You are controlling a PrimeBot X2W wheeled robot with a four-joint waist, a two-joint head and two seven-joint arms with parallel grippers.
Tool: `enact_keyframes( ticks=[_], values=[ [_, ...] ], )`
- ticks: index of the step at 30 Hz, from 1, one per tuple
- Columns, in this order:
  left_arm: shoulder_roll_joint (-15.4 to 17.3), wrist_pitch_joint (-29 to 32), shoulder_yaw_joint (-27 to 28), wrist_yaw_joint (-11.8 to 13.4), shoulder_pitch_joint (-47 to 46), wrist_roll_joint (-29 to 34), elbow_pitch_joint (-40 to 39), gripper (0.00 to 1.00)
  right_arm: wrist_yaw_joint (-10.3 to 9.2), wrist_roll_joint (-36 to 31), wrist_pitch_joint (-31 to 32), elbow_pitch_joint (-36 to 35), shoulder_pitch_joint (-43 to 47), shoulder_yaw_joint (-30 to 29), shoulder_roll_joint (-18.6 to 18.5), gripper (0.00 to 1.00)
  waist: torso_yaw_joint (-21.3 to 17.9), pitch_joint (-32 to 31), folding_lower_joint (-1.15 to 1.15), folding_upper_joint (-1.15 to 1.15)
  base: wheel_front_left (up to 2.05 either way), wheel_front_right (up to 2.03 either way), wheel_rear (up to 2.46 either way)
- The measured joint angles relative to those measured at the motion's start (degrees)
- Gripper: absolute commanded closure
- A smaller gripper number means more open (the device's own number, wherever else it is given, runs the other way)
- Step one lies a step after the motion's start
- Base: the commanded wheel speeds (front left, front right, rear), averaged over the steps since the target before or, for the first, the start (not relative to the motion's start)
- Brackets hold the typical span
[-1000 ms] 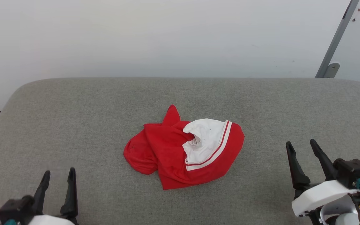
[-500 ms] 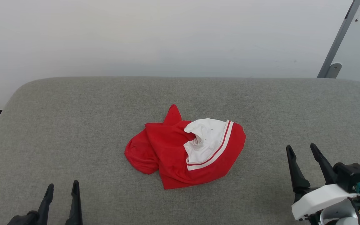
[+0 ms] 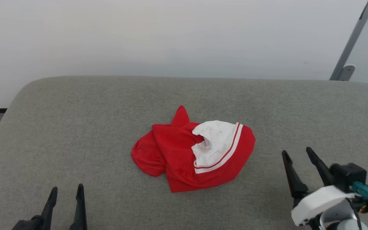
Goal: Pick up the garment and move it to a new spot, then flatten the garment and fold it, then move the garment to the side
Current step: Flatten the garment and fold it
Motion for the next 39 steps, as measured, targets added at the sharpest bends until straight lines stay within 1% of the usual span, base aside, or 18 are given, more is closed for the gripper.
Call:
enact_keyframes(
  ticks=[6,8,14,24,30,31,32,36,39],
  values=[
    [-0.6,0.0,-0.5,-0.9,-1.4,1.2,-0.3,0.0,0.0,1.1,4.7,0.4,-3.8,4.9,-2.4,0.0,2.1,0.8,0.0,0.0,0.0,0.0,0.0],
    [-0.8,0.0,-1.1,-1.0,-1.7,1.5,-0.4,0.0,0.0,2.5,6.9,1.0,-5.7,6.5,-3.0,0.0,3.1,1.1,0.0,0.0,0.0,0.0,0.0],
    [-1.5,0.0,-2.9,-1.5,-4.3,1.8,-0.8,0.0,0.0,5.1,13.0,4.6,-12.1,11.4,-5.0,0.0,6.5,2.8,0.0,0.0,0.0,0.0,0.0],
    [-2.7,0.0,-6.5,-1.7,-8.1,1.8,0.2,0.0,0.0,7.0,24.8,14.2,-22.5,18.7,-8.0,0.0,13.1,6.1,0.0,0.0,0.0,0.0,0.0],
    [-3.2,0.0,-7.8,-1.7,-9.3,1.2,1.2,0.0,0.01,6.2,29.9,21.5,-27.3,22.9,-9.1,0.0,15.8,8.0,0.0,0.0,0.0,0.0,0.0],
    [-3.3,0.0,-7.9,-1.7,-9.4,1.0,1.3,0.0,0.0,6.2,30.2,22.0,-27.9,24.2,-9.2,0.64,16.0,8.2,0.0,0.0,0.0,0.0,0.0],
    [-3.3,0.0,-8.0,-1.7,-9.5,0.9,1.4,0.0,0.0,6.0,30.0,22.5,-28.5,24.9,-9.2,1.0,16.2,8.4,0.0,0.0,0.0,0.0,0.0],
    [-3.5,0.0,-7.8,-1.7,-9.6,0.4,1.6,0.0,0.01,7.0,29.5,23.8,-30.7,24.9,-9.3,1.0,16.1,8.8,0.0,0.0,0.0,0.0,0.0],
    [-3.4,0.0,-7.1,-1.7,-9.6,0.0,1.6,0.0,0.01,8.0,29.5,22.6,-31.2,24.5,-9.7,1.0,15.4,8.7,0.0,0.0,0.0,0.0,0.0]
  ],
)
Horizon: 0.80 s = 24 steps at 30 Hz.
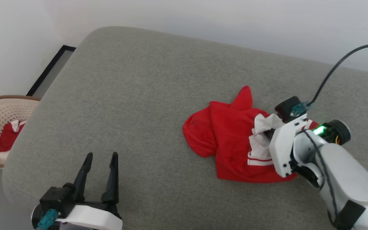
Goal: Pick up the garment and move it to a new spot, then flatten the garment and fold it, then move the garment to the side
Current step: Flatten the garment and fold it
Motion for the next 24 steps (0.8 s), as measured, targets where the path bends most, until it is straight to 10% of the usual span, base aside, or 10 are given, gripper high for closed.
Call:
enact_keyframes(
  ticks=[15,24],
  values=[
    [0.7,0.0,2.4,0.0,0.1,-0.6,-0.6,0.0,0.0,1.4,4.3,-21.0,11.3,-15.7,-4.3,1.0,-5.9,-0.9,0.0,0.0,0.0,0.0,0.0],
    [1.0,0.0,2.8,0.0,0.1,-0.7,-0.7,0.0,-0.01,-1.2,8.5,-28.2,28.4,-27.8,-0.4,1.0,-8.4,-0.3,0.0,0.0,0.0,0.0,0.0]
  ],
)
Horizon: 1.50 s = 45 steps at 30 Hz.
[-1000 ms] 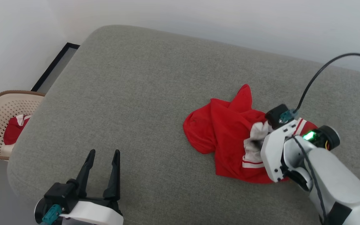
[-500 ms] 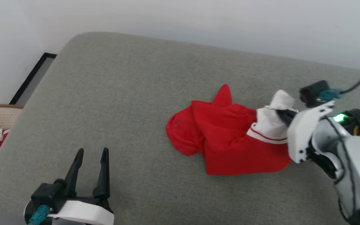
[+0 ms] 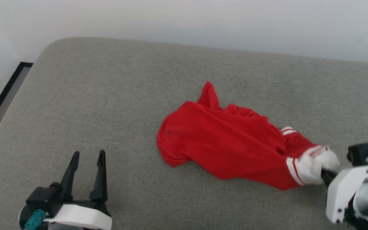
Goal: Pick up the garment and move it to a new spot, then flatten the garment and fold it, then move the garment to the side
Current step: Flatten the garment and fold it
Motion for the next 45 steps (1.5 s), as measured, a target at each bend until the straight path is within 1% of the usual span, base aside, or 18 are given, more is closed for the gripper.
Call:
enact_keyframes(
  ticks=[4,6,7,8,9,13,17,18,23,24,28,30,33,36,41,45],
  values=[
    [0.8,0.0,-0.2,0.0,-0.3,-0.1,0.3,0.0,0.0,-0.5,0.5,0.5,3.0,-1.3,2.3,1.0,-1.0,0.4,0.0,0.0,0.0,0.0,0.0],
    [1.2,0.0,-0.5,0.0,-1.0,-0.2,0.6,0.0,0.0,-0.8,0.6,1.5,3.4,-1.0,2.8,1.0,-1.4,0.5,0.0,0.0,0.0,0.0,0.0],
    [1.5,0.0,-0.6,0.0,-1.3,-0.3,0.8,0.0,0.0,-0.5,0.6,2.3,3.4,-1.2,3.5,0.96,-1.7,0.6,0.0,0.0,0.0,0.0,0.0],
    [1.8,0.0,-1.0,0.0,-1.6,-0.4,1.1,0.0,0.0,-0.4,0.6,2.8,3.4,-1.2,4.0,0.59,-2.0,0.7,0.0,0.0,0.0,0.0,0.0],
    [2.3,0.0,-1.8,0.0,-1.9,-0.6,1.6,0.0,0.0,-0.7,0.9,3.3,3.4,-0.7,4.1,0.0,-2.2,0.7,0.0,0.0,0.0,0.0,0.0],
    [5.1,0.1,-5.8,0.0,-4.2,-2.7,4.0,0.0,0.0,-0.2,2.0,4.1,2.9,-0.3,4.8,0.0,-3.3,0.8,0.0,0.0,0.0,0.0,0.0],
    [9.6,5.0,-11.9,0.0,-8.4,-6.8,4.4,0.0,0.0,0.6,3.5,2.7,2.5,-0.1,4.4,0.0,-4.7,0.5,0.0,0.0,0.0,0.0,0.0],
    [9.6,5.0,-11.9,0.0,-8.4,-6.8,4.4,0.0,0.0,0.6,3.5,2.7,2.5,-0.1,4.4,0.0,-4.7,0.5,0.0,0.0,0.0,0.0,0.0],
    [15.5,14.5,-19.9,0.0,-15.8,-13.8,2.8,0.0,0.0,1.2,3.6,-1.3,2.3,-0.9,4.4,0.0,-6.8,0.3,0.0,0.0,0.0,0.0,0.0],
    [18.0,17.8,-22.9,0.0,-19.0,-16.5,1.9,0.0,0.0,1.3,2.8,-3.2,2.2,-0.9,4.6,0.0,-7.8,0.2,0.0,0.0,0.0,0.0,0.0],
    [22.3,25.2,-28.3,0.0,-24.9,-22.3,1.7,0.0,0.0,0.5,-0.4,-6.0,1.2,-1.3,5.3,0.0,-10.3,0.2,0.0,0.0,0.0,0.0,0.0],
    [23.7,28.6,-30.8,0.0,-27.6,-24.2,2.1,0.0,0.0,-0.2,-2.4,-6.7,0.5,-1.6,5.9,0.0,-11.7,0.2,0.0,0.0,0.0,0.0,0.0],
    [24.9,33.9,-34.5,0.0,-31.6,-27.7,3.8,0.0,0.0,-1.6,-7.2,-7.3,-0.9,-2.4,7.1,0.0,-13.8,0.3,0.0,0.0,0.0,0.0,0.0],
    [25.4,39.0,-38.0,0.0,-34.6,-30.3,6.9,0.0,0.0,-3.2,-12.8,-7.1,-2.4,-3.1,8.4,0.0,-16.0,0.6,0.0,0.0,0.0,0.0,0.0],
    [25.0,45.5,-43.0,0.0,-38.5,-33.2,12.7,0.0,0.0,-6.4,-23.3,-5.8,-4.7,-3.6,9.7,0.0,-19.5,1.5,0.0,0.0,0.0,0.0,0.0],
    [24.3,49.0,-46.5,0.0,-40.1,-34.2,17.8,0.0,0.0,-7.8,-29.2,-4.0,-6.2,-2.9,10.5,0.0,-21.9,2.5,0.0,0.0,0.0,0.0,0.0]
  ],
)
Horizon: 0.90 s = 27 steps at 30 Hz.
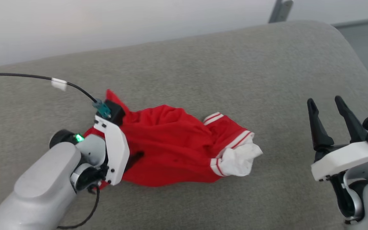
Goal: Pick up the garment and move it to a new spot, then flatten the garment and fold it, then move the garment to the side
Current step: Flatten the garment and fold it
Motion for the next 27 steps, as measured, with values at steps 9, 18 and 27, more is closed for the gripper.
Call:
enact_keyframes(
  ticks=[9,18,27],
  values=[
    [-1.5,3.5,-6.8,0.0,-3.9,-2.4,8.3,1.0,0.0,-0.2,-3.7,4.2,-2.8,1.8,0.9,0.0,-2.5,2.6,0.0,0.0,0.0,0.0,0.0],
    [0.5,2.8,-8.8,-0.1,-5.7,-6.0,7.4,1.0,0.0,-0.2,-4.3,5.2,-3.4,1.0,-0.1,0.0,-0.2,2.1,0.0,0.0,0.0,0.0,0.0],
    [8.2,5.4,-7.8,3.0,-2.2,-8.3,-1.9,1.0,0.0,-0.4,-4.1,4.5,-3.5,0.1,-0.7,0.0,3.3,1.5,0.0,0.0,0.0,0.0,0.0]
  ],
)
